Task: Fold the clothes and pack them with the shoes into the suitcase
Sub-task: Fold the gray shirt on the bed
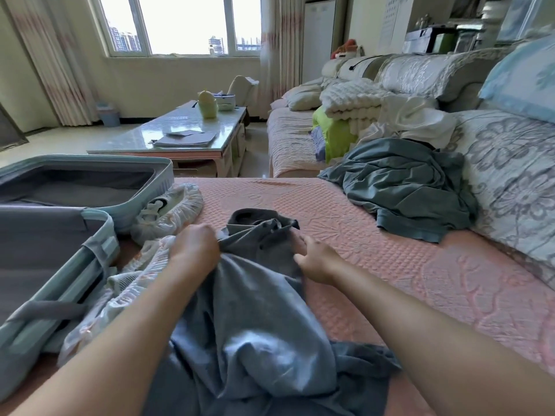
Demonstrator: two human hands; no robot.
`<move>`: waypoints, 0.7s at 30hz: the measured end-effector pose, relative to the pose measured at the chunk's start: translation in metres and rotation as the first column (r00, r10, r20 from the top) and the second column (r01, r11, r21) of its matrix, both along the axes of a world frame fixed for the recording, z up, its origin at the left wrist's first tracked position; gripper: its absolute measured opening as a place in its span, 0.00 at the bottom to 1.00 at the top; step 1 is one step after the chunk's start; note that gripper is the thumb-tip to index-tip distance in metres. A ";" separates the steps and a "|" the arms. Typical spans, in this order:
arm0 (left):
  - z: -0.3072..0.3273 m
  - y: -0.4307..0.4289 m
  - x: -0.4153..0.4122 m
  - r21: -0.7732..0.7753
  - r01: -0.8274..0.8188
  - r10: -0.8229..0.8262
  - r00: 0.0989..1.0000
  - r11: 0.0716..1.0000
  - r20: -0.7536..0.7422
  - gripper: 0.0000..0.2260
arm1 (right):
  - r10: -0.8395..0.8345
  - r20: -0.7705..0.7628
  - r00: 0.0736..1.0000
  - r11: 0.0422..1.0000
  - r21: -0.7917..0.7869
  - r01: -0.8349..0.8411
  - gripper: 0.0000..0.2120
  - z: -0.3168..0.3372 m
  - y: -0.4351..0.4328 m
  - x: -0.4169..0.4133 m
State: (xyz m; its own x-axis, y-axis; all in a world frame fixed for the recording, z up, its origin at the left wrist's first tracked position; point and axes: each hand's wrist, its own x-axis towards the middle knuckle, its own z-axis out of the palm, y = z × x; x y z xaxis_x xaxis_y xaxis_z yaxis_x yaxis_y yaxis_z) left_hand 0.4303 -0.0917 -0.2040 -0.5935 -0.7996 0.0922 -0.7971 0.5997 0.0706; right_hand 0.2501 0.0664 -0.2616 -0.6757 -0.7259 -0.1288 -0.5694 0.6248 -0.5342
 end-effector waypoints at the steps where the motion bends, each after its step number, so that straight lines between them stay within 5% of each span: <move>1: 0.002 -0.004 0.011 0.029 -0.067 0.062 0.987 0.997 0.145 0.15 | -0.016 0.007 1.000 1.000 0.004 0.016 0.33 -0.001 -0.008 -0.001; 3: 0.000 -0.007 0.026 0.050 -0.116 0.094 0.942 0.992 0.322 0.19 | -0.015 0.002 1.000 1.000 0.009 0.015 0.34 -0.003 -0.024 -0.001; 5: -0.002 -0.010 0.026 0.028 -0.094 0.082 0.951 0.995 0.299 0.18 | 0.062 -0.011 0.998 0.998 0.010 -0.062 0.32 -0.005 -0.039 0.006; 8: 0.001 -0.015 0.009 -0.012 0.003 -0.003 1.000 1.000 0.002 0.17 | 0.261 -0.017 0.965 0.964 0.050 -0.260 0.29 -0.012 -0.058 0.022; 12: -0.006 -0.016 -0.027 -0.024 0.248 -0.241 0.909 0.969 -0.339 0.18 | 0.383 0.069 0.921 0.921 0.048 -0.387 0.29 -0.018 -0.064 0.036; 17: -0.040 -0.019 -0.058 0.264 0.352 -0.309 0.931 0.898 -0.193 0.22 | 0.113 0.042 0.993 0.937 -0.336 -0.093 0.14 -0.009 -0.049 0.002; 21: -0.053 -0.028 -0.058 0.174 0.269 -0.232 0.951 0.947 -0.204 0.14 | 0.018 -0.023 1.000 0.976 -0.216 -0.023 0.06 -0.013 -0.032 -0.023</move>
